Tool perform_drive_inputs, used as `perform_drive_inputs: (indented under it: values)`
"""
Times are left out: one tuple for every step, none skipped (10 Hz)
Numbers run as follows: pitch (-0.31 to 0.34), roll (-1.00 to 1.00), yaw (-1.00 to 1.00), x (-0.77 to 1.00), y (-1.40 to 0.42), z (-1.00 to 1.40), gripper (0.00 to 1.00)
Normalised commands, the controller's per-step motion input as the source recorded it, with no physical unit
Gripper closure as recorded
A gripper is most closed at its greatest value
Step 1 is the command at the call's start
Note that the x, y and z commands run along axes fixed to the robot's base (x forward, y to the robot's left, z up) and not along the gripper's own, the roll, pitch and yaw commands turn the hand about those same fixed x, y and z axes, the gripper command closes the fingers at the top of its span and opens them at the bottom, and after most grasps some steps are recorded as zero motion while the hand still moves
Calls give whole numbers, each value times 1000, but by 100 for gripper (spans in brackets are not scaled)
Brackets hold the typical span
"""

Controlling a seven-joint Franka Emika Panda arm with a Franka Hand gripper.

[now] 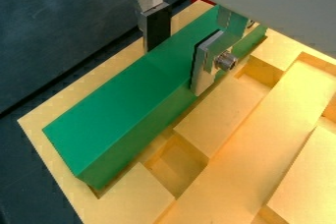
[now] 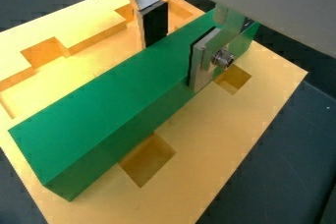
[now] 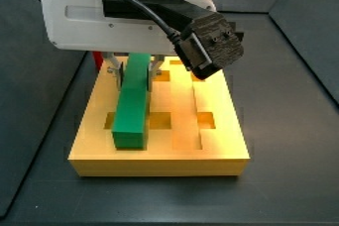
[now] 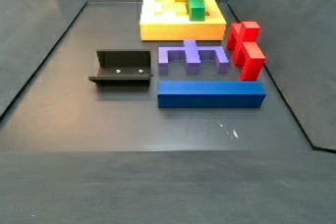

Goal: Pick up the green object. Move up. Move to above the board. Insert the green object.
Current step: Insert the green object.

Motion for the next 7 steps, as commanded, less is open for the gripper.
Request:
perform_drive_inputs:
  values:
    - [0, -53, -86, 131, 0, -437, 100]
    - [0, -40, -117, 269, 20, -506, 100]
    - [0, -3, -109, 234, 37, -531, 100]
    - [0, 0, -83, 143, 51, -546, 100]
    - [0, 26, 0, -20, 54, -457, 100]
    - [-13, 0, 0, -34, 0, -274, 100]
    - [0, 0, 0, 0, 0, 0, 100]
